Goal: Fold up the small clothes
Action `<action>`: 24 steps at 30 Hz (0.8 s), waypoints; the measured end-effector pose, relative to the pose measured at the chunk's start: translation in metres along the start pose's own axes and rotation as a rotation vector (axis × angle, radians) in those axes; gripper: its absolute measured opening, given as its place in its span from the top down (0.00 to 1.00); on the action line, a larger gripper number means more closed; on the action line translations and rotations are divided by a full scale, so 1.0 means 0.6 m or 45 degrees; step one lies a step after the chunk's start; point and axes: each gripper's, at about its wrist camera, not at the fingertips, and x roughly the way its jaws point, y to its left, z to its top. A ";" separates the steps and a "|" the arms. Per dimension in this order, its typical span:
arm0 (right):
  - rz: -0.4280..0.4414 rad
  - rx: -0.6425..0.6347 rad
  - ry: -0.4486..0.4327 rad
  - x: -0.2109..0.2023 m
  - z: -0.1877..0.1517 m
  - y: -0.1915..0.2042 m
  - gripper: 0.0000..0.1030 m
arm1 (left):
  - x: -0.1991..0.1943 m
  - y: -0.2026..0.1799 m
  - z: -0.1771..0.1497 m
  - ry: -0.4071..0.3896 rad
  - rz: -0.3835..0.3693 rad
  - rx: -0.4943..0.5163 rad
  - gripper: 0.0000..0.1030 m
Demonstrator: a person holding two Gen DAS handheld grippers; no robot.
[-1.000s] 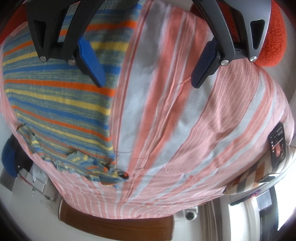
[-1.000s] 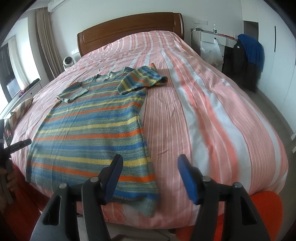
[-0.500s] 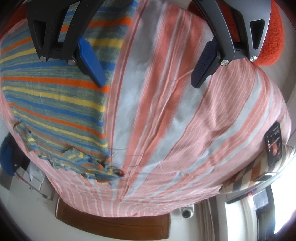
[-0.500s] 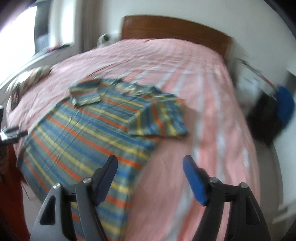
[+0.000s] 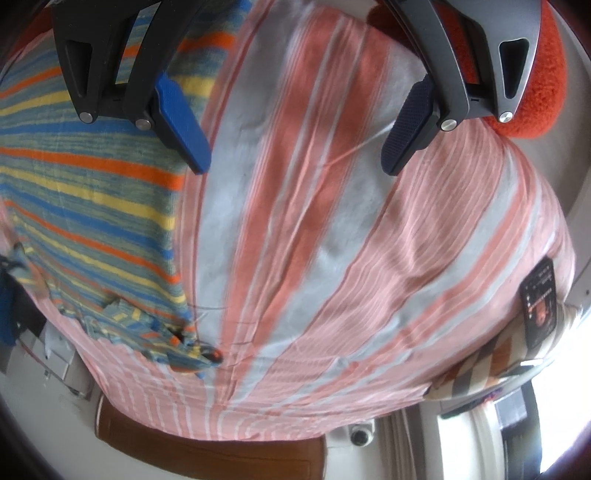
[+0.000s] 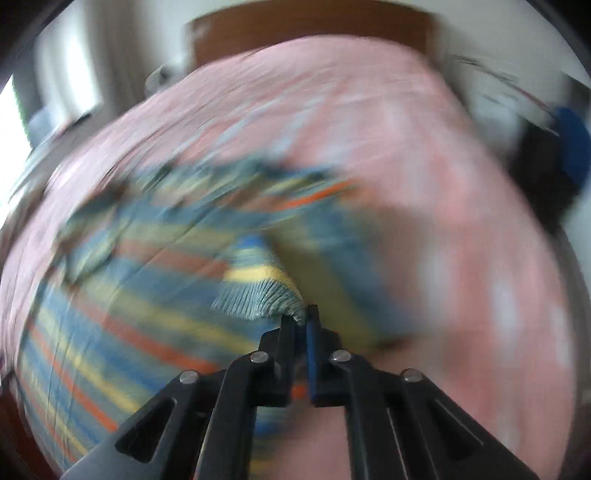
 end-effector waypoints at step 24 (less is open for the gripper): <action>0.012 0.774 -0.009 -0.035 -0.131 -0.321 0.98 | 0.003 -0.024 -0.006 -0.032 0.080 0.093 0.08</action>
